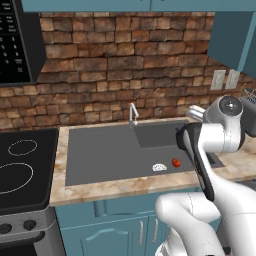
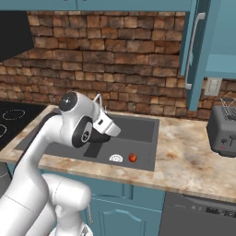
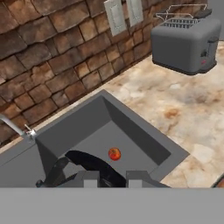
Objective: Open the cabinet, pick the kettle from the cabinet, and place it in the sink.
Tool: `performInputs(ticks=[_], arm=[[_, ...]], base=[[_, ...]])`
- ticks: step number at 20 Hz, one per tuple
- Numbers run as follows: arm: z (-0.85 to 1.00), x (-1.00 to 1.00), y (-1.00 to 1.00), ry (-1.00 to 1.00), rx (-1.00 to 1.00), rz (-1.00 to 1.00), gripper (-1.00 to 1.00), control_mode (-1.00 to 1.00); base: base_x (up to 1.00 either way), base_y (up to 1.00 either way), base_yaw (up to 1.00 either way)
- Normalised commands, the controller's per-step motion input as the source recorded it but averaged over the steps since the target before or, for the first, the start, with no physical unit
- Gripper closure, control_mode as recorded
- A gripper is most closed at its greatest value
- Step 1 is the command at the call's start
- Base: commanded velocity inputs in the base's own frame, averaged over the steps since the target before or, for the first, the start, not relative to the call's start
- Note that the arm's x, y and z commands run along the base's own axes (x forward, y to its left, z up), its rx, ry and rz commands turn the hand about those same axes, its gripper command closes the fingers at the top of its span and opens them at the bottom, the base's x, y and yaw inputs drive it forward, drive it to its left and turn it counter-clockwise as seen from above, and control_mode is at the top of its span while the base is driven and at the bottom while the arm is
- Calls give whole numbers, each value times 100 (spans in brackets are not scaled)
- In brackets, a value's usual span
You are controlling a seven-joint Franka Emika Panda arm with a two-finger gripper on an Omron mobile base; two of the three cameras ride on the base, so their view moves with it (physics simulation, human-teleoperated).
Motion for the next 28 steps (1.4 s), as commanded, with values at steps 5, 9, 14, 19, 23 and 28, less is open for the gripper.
performInputs(ticks=[5, 9, 14, 19, 23, 28], arm=[[-13, 11, -1, 0, 0, 7, 100, -100], [-15, 7, -3, 0, 0, 6, 100, -100], [-21, 1, 0, 0, 4, 5, 100, -100], [-13, 16, 0, 5, 7, 0, 100, -100], [-10, 21, 0, 5, 6, 0, 100, -100], [-10, 23, 0, 13, 3, 0, 100, -100]], base=[[0, 0, 0], [0, 0, 0], [0, 0, 0], [0, 0, 0], [0, 0, 0], [0, 0, 0]])
